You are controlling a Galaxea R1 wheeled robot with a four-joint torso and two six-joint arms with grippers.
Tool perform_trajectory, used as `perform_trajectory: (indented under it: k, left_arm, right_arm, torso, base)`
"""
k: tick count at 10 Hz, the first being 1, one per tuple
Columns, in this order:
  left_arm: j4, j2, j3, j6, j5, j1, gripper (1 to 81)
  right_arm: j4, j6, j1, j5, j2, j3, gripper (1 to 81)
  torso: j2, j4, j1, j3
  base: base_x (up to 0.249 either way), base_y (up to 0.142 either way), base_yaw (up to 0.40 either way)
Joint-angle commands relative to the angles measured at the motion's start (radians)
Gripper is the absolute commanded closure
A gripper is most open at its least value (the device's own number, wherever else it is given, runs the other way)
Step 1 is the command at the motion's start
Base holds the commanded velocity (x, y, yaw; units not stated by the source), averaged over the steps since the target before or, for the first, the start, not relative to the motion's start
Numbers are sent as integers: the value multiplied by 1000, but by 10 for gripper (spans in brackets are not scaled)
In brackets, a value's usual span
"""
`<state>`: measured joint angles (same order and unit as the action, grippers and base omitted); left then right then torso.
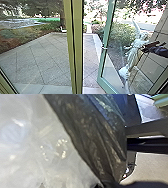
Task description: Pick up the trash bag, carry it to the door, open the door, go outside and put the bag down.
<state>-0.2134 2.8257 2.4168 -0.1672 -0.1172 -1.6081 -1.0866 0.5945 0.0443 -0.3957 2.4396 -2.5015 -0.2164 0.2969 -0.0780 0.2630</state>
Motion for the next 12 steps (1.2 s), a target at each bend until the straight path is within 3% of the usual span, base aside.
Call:
perform_trajectory:
  k: [1,4,7,9,12]
  left_arm:
    - [-3,-9,-13,-2,67,13,811]
    - [-3,-9,-15,-2,67,12,811]
    - [-1,-8,-16,-2,67,12,811]
    - [-1,-8,-16,-2,67,10,811]
    - [2,-5,-16,-3,65,10,811]
  right_arm:
    - [-58,5,-157,-138,-75,-74,10]
    - [-38,5,-165,-138,-74,-68,10]
    - [91,5,-184,-178,-41,-14,10]
    - [243,5,-177,-272,-8,72,10]
    - [535,-15,-134,-397,0,208,10]
  torso:
    - [0,0,0,0]
    - [0,0,0,0]
    - [0,0,0,0]
    - [0,0,0,0]
    - [0,0,0,0]
  base:
    - [0,0,0]
    - [0,0,0]
    - [0,0,0]
    - [0,0,0]
    - [0,0,0]
